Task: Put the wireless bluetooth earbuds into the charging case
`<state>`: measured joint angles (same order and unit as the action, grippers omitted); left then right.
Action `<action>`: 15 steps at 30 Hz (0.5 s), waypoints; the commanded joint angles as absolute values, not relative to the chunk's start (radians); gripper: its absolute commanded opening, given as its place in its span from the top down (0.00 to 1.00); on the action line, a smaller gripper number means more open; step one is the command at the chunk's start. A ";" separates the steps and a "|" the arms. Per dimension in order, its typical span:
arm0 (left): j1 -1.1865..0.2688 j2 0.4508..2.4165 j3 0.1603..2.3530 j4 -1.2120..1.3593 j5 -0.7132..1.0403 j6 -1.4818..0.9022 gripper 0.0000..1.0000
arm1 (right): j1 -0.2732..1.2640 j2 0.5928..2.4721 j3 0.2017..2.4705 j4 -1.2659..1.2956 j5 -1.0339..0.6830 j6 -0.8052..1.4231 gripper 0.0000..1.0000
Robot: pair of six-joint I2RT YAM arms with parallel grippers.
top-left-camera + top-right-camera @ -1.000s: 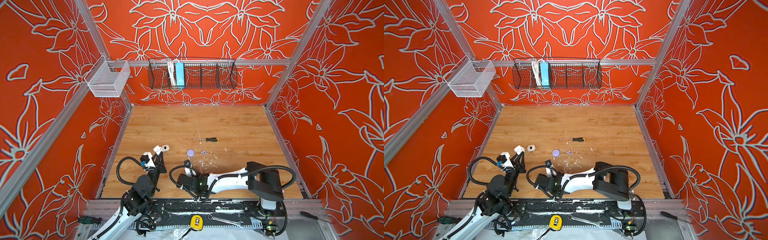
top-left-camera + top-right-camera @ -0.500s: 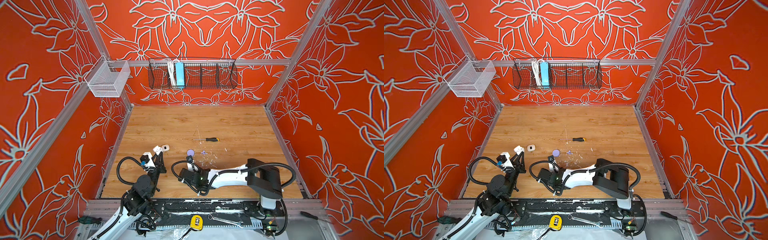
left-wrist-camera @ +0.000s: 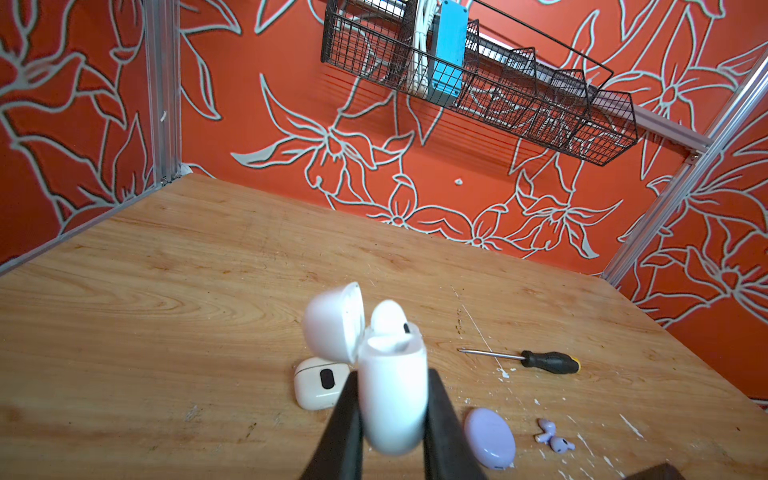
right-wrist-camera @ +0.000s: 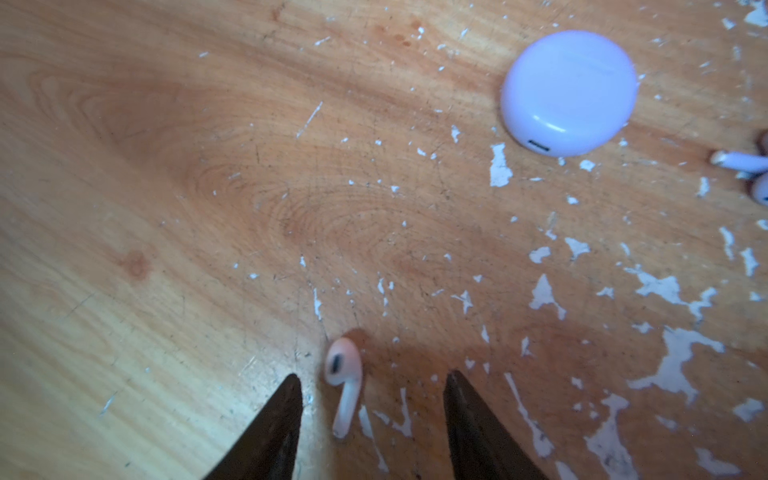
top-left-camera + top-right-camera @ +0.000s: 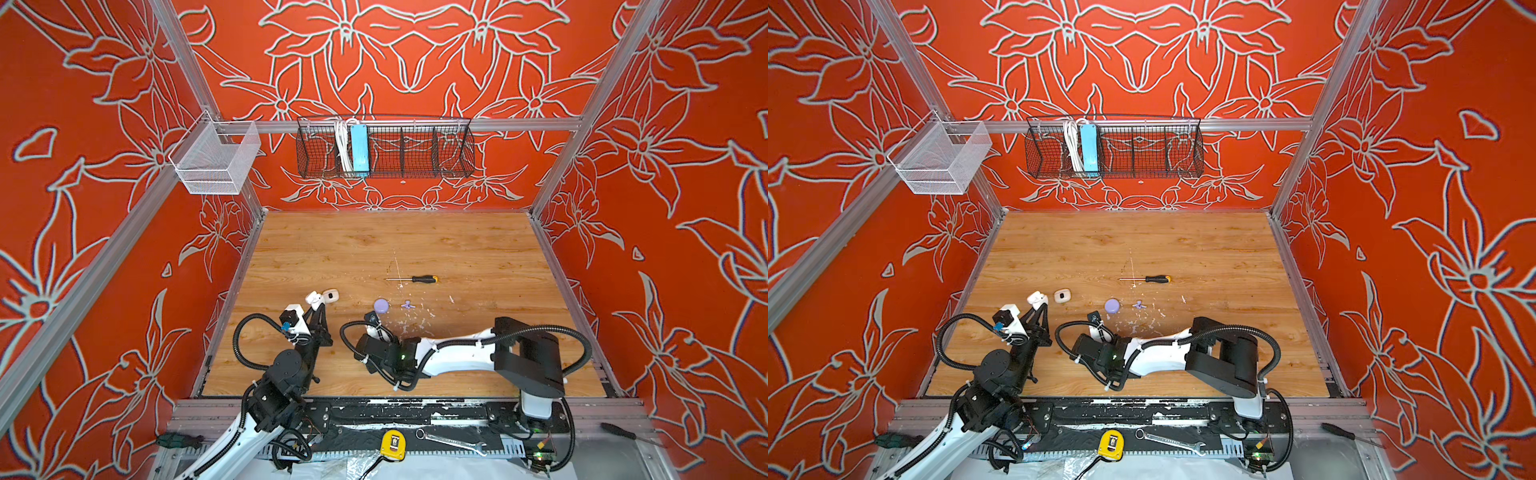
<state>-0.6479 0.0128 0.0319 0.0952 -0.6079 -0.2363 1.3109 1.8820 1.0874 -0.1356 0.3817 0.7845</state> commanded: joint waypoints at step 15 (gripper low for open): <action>-0.644 0.000 0.057 0.109 -0.622 -0.258 1.00 | 1.313 1.978 1.213 -0.260 0.387 0.802 0.48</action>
<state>-0.6479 0.0128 0.0319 0.0952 -0.6083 -0.2440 1.3109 1.9495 1.1782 -0.2131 0.3771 0.7876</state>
